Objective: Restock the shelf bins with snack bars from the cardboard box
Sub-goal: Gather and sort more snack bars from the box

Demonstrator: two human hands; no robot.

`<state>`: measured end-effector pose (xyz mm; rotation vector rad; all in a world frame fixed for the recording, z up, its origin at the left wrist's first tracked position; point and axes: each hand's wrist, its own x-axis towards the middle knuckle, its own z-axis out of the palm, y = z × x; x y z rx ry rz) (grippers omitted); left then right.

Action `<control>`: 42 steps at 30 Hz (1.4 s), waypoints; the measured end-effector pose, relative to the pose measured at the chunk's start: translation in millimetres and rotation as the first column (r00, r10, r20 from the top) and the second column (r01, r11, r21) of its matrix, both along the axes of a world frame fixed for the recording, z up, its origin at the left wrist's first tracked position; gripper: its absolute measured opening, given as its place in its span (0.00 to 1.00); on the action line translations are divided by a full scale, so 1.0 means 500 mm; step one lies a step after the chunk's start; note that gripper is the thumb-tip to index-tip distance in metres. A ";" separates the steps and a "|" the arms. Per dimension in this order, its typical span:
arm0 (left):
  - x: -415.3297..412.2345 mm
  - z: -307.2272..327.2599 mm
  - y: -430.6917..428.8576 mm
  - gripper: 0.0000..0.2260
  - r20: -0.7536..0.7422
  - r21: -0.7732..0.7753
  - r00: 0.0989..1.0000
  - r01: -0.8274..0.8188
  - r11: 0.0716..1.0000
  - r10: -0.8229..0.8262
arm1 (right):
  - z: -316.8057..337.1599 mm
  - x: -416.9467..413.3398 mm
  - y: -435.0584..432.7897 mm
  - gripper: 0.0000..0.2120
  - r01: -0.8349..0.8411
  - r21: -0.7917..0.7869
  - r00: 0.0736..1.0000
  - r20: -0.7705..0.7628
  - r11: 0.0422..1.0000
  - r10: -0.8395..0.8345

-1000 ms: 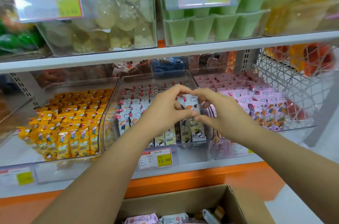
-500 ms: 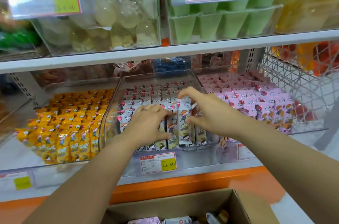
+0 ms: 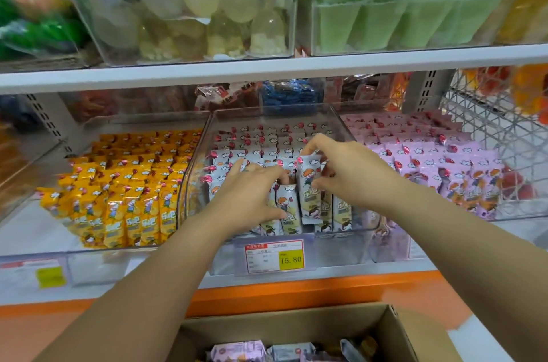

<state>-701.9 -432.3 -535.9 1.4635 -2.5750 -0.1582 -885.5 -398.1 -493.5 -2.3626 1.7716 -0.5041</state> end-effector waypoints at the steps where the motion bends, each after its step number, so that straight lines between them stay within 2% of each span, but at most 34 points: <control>1: 0.002 0.001 0.000 0.22 0.000 0.001 1.000 0.003 1.000 -0.003 | 0.003 -0.003 -0.002 0.17 0.003 0.018 0.998 0.057 1.000 -0.004; 3: 0.004 0.003 0.000 0.22 0.000 0.006 1.000 0.007 1.000 -0.007 | 0.009 -0.007 -0.005 0.15 0.016 0.033 0.985 0.172 0.999 -0.022; 5: 0.004 0.003 -0.001 0.22 -0.002 0.010 1.000 0.002 1.000 -0.002 | 0.008 -0.007 -0.005 0.15 0.043 0.009 0.982 0.181 0.999 -0.044; 10: -0.003 0.002 0.000 0.23 0.023 0.018 0.999 -0.030 0.999 0.030 | -0.016 0.012 -0.004 0.14 0.088 -0.120 0.976 -0.186 0.989 -0.110; 13: -0.011 0.003 -0.003 0.25 0.042 0.008 0.998 -0.052 0.999 0.051 | -0.031 0.022 -0.009 0.13 0.088 -0.213 0.900 -0.401 0.973 -0.169; 15: -0.014 0.000 -0.009 0.26 0.060 -0.019 0.997 -0.057 0.998 0.058 | -0.034 0.022 -0.006 0.14 0.059 -0.211 0.841 -0.516 0.976 -0.162; 19: -0.020 -0.005 -0.024 0.28 0.101 -0.084 0.992 -0.065 0.994 0.073 | -0.032 0.017 0.001 0.19 0.012 -0.160 0.765 -0.634 0.987 -0.112; 22: -0.024 -0.004 -0.023 0.30 0.125 -0.113 0.989 -0.069 0.991 0.083 | -0.033 0.012 0.006 0.24 0.004 -0.134 0.760 -0.644 0.991 -0.090; 26: -0.017 0.007 -0.006 0.33 0.069 -0.101 0.993 -0.092 0.991 0.099 | -0.032 0.007 0.032 0.24 -0.004 -0.168 0.867 -0.492 0.986 -0.080; 29: -0.013 0.024 0.028 0.33 -0.008 -0.092 0.996 -0.093 0.991 0.093 | -0.053 0.010 0.072 0.18 -0.046 -0.349 0.972 -0.233 0.936 -0.039; 31: -0.007 0.030 0.069 0.28 -0.142 -0.132 0.987 -0.093 0.987 0.074 | -0.078 0.012 0.106 0.16 -0.033 -0.450 0.996 -0.085 0.892 -0.006; 33: 0.005 0.021 0.121 0.20 -0.333 -0.198 0.943 -0.083 0.977 0.013 | -0.103 0.016 0.141 0.13 -0.029 -0.485 0.999 0.008 0.874 0.038; 36: 0.025 -0.024 0.210 0.11 -0.591 -0.243 0.802 -0.081 0.967 -0.082 | -0.140 0.021 0.192 0.11 0.022 -0.449 0.979 0.191 0.893 0.072; 38: 0.039 -0.068 0.257 0.08 -0.681 -0.246 0.727 -0.113 0.963 -0.089 | -0.172 0.029 0.227 0.10 0.066 -0.402 0.954 0.292 0.913 0.060; 42: 0.068 -0.177 0.305 0.07 -0.685 -0.133 0.728 -0.179 0.975 0.040 | -0.267 0.041 0.284 0.11 0.162 -0.225 0.906 0.419 0.961 -0.055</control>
